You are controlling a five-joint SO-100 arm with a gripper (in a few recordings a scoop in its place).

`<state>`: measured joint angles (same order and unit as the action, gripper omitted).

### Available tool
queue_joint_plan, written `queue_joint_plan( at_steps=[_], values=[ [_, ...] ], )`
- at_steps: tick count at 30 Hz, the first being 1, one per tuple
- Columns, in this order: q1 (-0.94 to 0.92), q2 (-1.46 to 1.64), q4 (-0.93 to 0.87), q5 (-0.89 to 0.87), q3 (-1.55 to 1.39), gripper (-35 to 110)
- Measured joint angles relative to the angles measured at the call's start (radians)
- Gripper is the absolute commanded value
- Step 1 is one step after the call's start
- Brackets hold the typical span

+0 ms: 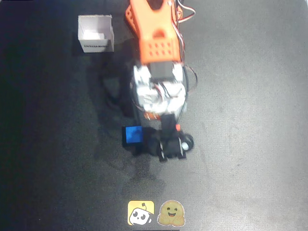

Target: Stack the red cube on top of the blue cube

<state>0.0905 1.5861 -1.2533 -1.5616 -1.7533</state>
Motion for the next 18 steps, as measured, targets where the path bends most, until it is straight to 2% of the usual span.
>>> queue_joint_plan(
  at_steps=[2,3,9,18],
  values=[
    [0.018,-0.046,0.02,-0.021,0.018,1],
    [0.026,-0.06,0.029,-0.031,0.021,8],
    [0.041,-0.094,0.054,-0.038,0.046,24],
    [0.075,-0.106,0.083,-0.069,0.058,26]
  ],
)
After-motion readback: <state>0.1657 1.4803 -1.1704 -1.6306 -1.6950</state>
